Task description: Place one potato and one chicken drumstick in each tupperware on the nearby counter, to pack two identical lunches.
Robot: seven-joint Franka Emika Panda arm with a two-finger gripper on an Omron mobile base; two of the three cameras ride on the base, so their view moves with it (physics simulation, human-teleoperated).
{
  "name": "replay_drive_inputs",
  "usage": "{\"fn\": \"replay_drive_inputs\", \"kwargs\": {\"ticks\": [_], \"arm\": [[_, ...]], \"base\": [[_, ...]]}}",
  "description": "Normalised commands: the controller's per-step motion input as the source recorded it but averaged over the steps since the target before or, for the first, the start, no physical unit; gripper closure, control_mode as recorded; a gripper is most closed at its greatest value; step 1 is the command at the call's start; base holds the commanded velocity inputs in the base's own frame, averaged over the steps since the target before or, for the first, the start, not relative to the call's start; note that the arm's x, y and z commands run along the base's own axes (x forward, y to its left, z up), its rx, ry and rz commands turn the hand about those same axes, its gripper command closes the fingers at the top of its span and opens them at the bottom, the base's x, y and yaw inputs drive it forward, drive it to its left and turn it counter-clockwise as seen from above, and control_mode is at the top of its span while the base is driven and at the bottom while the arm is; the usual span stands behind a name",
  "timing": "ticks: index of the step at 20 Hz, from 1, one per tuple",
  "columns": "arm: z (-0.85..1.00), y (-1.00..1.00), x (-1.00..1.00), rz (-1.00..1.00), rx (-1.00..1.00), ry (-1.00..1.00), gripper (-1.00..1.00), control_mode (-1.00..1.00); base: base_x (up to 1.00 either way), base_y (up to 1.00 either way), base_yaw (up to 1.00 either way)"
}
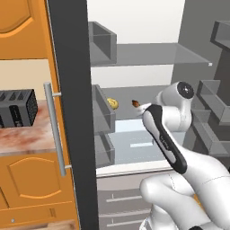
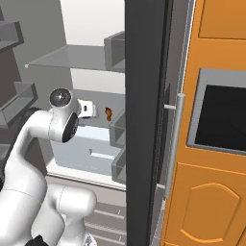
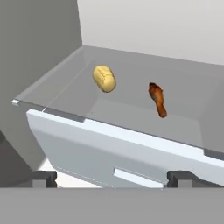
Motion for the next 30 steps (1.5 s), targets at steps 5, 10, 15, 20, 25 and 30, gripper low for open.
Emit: {"fn": "replay_drive_inputs", "kwargs": {"ticks": [5,10,15,20,25,30], "arm": [[0.00,0.20,0.20,0.11,-0.03,0.00,-1.00,-1.00],[0.00,0.20,0.33,0.08,-0.02,0.00,-1.00,-1.00],[0.00,0.20,0.34,0.03,0.00,0.00,-1.00,-1.00],[-0.04,0.19,0.37,0.01,0.00,0.01,-1.00,-1.00],[-0.09,0.11,0.35,0.02,0.00,0.02,-1.00,-1.00],[-0.22,0.04,0.31,0.01,0.00,0.02,-1.00,-1.00]], "base": [[0.00,0.00,0.00],[0.00,0.00,0.00],[0.00,0.00,0.00],[0.00,0.00,0.00],[0.00,0.00,0.00],[0.00,0.00,0.00]]}}
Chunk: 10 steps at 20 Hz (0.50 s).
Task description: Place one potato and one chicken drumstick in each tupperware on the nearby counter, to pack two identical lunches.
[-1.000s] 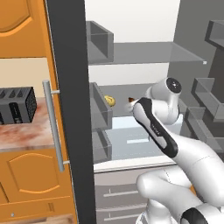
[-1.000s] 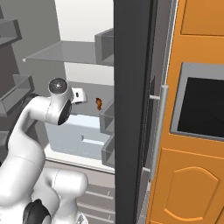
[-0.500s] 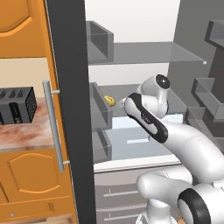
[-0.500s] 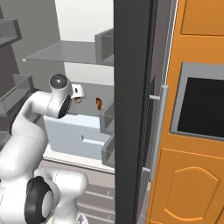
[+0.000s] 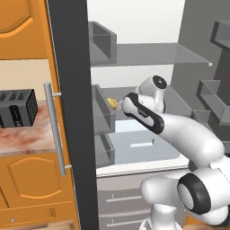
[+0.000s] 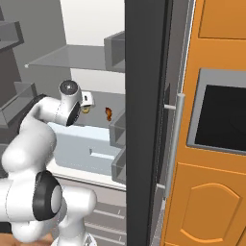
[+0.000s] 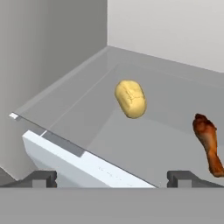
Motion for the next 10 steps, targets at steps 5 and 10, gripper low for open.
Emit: {"fn": "replay_drive_inputs", "kwargs": {"ticks": [5,10], "arm": [[-0.14,0.11,0.37,0.00,0.00,0.04,-1.00,-1.00],[-0.11,0.08,0.41,0.00,0.00,0.06,-1.00,-1.00]], "base": [[0.00,0.00,0.00],[0.00,0.00,0.00]]}}
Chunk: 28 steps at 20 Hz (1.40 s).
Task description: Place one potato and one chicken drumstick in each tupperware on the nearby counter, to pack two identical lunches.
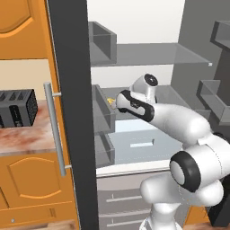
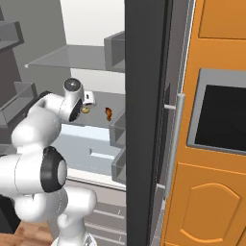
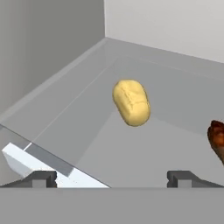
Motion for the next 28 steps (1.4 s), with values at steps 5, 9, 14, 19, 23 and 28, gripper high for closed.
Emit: {"fn": "replay_drive_inputs", "kwargs": {"ticks": [5,9,14,19,23,28], "arm": [[-0.16,0.00,0.40,0.01,0.00,0.03,-1.00,-1.00],[-0.24,0.08,0.39,0.00,0.00,0.00,-1.00,-1.00],[-0.22,0.13,0.36,0.00,0.00,0.00,-1.00,-1.00],[-0.20,0.08,0.38,0.00,0.00,0.00,-1.00,-1.00],[-0.19,0.04,0.36,0.00,0.00,0.00,-1.00,-1.00],[-0.22,0.00,0.36,0.00,0.00,0.00,-1.00,-1.00]], "base": [[0.00,0.00,0.00],[0.00,0.00,0.00],[0.00,0.00,0.00],[0.00,0.00,0.00],[0.00,0.00,0.00],[0.00,0.00,0.00]]}}
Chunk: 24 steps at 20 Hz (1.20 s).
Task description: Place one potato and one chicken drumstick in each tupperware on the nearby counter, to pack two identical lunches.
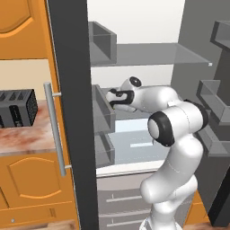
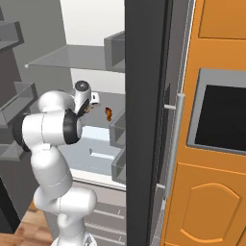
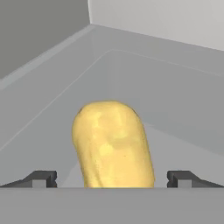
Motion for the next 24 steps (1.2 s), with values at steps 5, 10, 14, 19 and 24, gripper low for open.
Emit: {"fn": "replay_drive_inputs", "kwargs": {"ticks": [5,10,14,19,24], "arm": [[-0.26,0.03,0.28,0.01,0.00,0.00,-1.00,-1.00],[-0.35,0.15,0.14,0.01,-0.03,0.01,1.00,-1.00],[-0.42,0.20,0.01,0.00,-0.05,0.02,1.00,-1.00],[-0.12,-0.07,-0.84,0.00,-0.01,0.00,1.00,-1.00],[0.35,-0.23,-1.00,0.00,0.00,-0.15,1.00,-1.00]], "base": [[0.00,0.00,0.00],[0.00,0.00,0.00],[0.00,0.00,0.00],[0.00,0.00,0.00],[0.00,0.00,0.00]]}}
